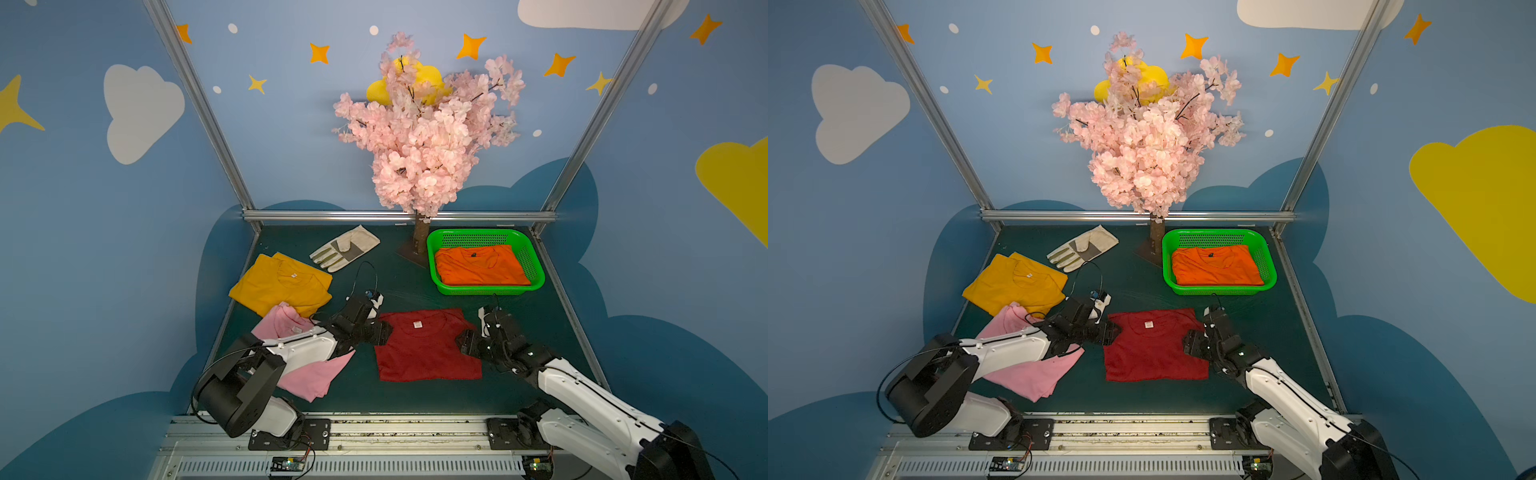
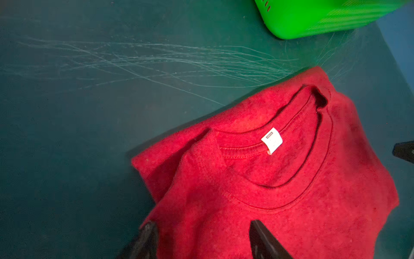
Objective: Put the folded t-shirts into the basket
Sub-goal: Pick up the T-shirt from the center of the board.
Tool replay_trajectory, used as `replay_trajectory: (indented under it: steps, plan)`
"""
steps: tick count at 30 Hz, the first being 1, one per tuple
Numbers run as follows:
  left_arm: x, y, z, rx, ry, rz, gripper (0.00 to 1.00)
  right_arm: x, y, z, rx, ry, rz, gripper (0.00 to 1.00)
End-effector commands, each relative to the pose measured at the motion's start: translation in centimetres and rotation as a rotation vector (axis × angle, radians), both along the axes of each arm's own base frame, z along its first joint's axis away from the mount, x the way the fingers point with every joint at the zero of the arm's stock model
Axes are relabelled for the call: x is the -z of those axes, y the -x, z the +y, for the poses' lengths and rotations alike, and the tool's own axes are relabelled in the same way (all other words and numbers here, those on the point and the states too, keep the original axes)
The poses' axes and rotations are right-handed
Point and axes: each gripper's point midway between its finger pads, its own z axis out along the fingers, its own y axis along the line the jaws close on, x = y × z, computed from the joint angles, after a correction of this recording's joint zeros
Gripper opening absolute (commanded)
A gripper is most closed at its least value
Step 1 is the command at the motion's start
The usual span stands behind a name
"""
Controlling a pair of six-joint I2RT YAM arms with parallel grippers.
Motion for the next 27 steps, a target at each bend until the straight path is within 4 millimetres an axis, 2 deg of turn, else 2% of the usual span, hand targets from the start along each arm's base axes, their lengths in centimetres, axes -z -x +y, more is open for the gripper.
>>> replay_trajectory:
  steps: [1,3,6,10,14,18,24,27]
  plan:
    - [0.2,-0.4,-0.1,0.001,-0.025,0.02,0.75,-1.7,-3.1,-2.4,0.07,0.092,-0.109,0.78]
    - [0.6,-0.7,0.2,-0.013,-0.051,0.019,0.77,-1.8,-4.5,-3.3,0.094,0.113,-0.096,0.81]
    - [1.0,-1.2,0.8,-0.039,-0.092,0.008,0.82,-0.6,-6.0,-3.2,0.059,0.136,-0.035,0.82]
    - [1.3,-1.4,1.1,-0.053,-0.108,0.002,0.87,0.6,-7.4,-1.1,-0.117,0.171,0.052,0.83]
    - [2.0,-1.6,0.6,-0.041,-0.107,0.02,0.88,2.1,-9.0,0.6,-0.17,0.153,0.106,0.8]
    - [2.9,-1.4,-0.1,-0.017,-0.091,0.053,0.85,3.9,-9.0,1.5,-0.191,0.145,0.15,0.74]
    - [4.2,-0.7,-1.0,0.008,-0.074,0.089,0.78,5.6,-7.6,2.5,-0.22,0.158,0.188,0.68]
    - [4.9,-0.2,-1.3,0.018,-0.079,0.107,0.73,6.4,-6.9,2.9,-0.232,0.152,0.214,0.61]
